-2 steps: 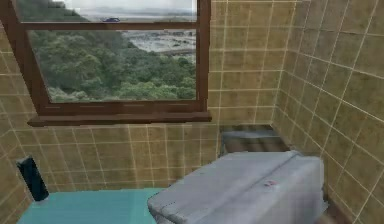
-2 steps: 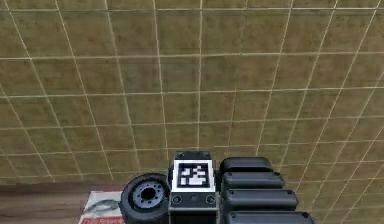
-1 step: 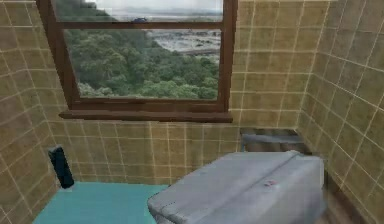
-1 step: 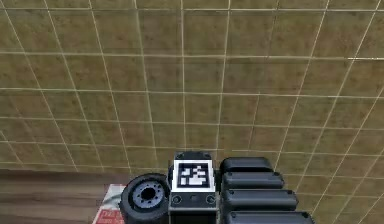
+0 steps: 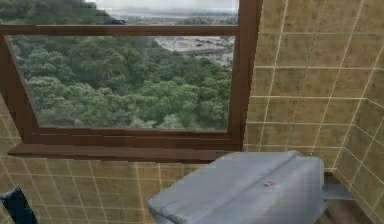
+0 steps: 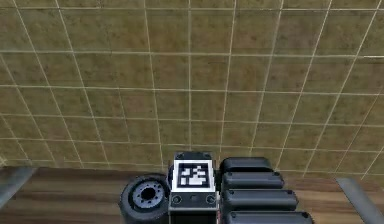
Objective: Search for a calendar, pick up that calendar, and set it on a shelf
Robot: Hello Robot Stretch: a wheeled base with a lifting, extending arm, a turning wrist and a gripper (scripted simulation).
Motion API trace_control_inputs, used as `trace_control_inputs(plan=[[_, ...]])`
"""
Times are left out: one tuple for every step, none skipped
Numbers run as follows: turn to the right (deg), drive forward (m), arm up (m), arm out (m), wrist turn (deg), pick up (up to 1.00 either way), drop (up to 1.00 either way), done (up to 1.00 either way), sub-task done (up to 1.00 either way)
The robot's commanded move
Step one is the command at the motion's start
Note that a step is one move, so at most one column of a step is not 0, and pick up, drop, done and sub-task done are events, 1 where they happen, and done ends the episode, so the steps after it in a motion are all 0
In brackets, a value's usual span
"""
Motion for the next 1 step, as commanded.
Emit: trace_control_inputs(plan=[[0.0, 0.0, 0.0, 0.26, 0.0, 0.0, 0.0, 0.0, 0.0]])
